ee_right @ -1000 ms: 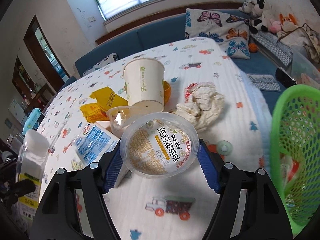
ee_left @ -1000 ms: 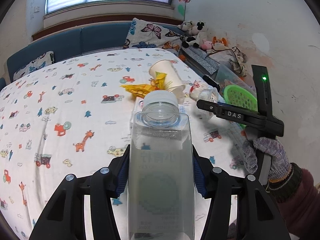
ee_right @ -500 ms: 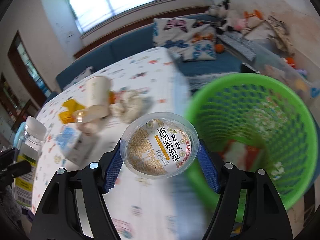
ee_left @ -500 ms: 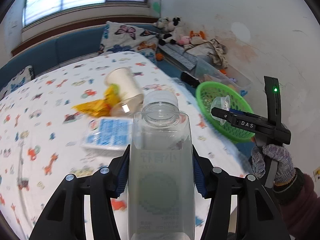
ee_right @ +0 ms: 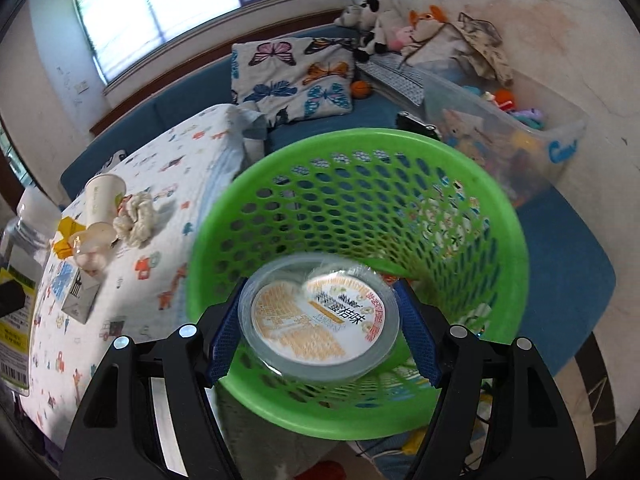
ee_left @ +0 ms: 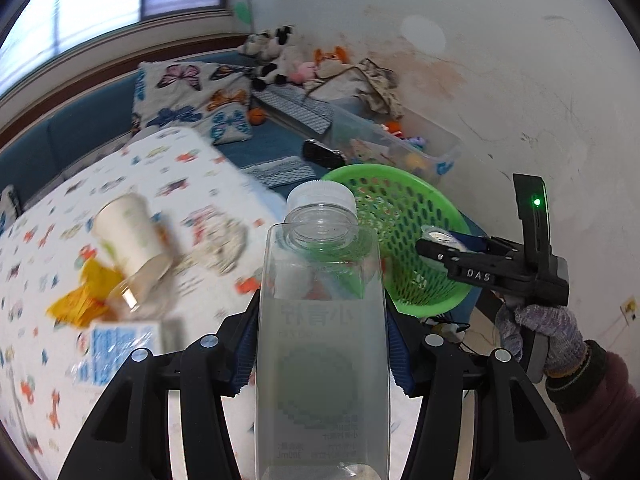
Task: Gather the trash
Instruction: 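Drop the plastic cup into the basket with right while left carries the bottle over it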
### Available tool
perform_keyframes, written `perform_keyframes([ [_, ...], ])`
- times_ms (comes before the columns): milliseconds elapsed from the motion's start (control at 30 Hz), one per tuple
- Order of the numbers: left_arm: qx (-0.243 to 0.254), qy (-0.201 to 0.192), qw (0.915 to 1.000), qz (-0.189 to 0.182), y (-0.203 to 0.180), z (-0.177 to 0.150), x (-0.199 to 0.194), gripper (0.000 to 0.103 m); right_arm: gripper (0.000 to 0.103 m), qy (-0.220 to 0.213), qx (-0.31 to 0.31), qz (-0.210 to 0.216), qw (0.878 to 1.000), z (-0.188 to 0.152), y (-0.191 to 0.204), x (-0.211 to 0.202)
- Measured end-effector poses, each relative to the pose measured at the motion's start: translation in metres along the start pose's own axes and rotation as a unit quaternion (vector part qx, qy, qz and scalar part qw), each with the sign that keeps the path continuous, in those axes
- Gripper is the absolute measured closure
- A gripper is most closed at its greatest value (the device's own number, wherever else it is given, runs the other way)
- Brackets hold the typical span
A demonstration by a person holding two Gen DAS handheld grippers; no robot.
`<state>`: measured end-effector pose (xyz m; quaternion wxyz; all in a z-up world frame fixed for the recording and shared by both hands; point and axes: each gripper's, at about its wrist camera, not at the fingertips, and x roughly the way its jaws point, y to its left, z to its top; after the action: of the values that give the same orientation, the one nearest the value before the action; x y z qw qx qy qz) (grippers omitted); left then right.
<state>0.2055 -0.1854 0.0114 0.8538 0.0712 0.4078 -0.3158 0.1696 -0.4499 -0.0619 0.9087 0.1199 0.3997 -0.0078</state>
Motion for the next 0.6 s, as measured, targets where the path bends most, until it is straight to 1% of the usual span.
perform_keyframes([
  [133,0.019,0.010,0.9998,-0.005,-0.017,0.016,0.019,0.050,0.028,-0.001,0.006,-0.001,1.000,-0.003,-0.009,-0.002],
  [400,0.042,0.034,0.9983,-0.021,-0.044,0.041,0.056,0.050,0.028,-0.003,0.015,0.002,1.000,-0.006,-0.022,-0.011],
  [533,0.056,0.055,0.9966,-0.023,-0.057,0.053,0.081,0.050,0.027,-0.010,0.018,0.006,1.000,-0.008,-0.026,-0.019],
  [600,0.063,0.068,0.9955,-0.021,-0.063,0.058,0.094,0.050,0.025,-0.013,0.019,0.007,1.000,-0.009,-0.026,-0.022],
])
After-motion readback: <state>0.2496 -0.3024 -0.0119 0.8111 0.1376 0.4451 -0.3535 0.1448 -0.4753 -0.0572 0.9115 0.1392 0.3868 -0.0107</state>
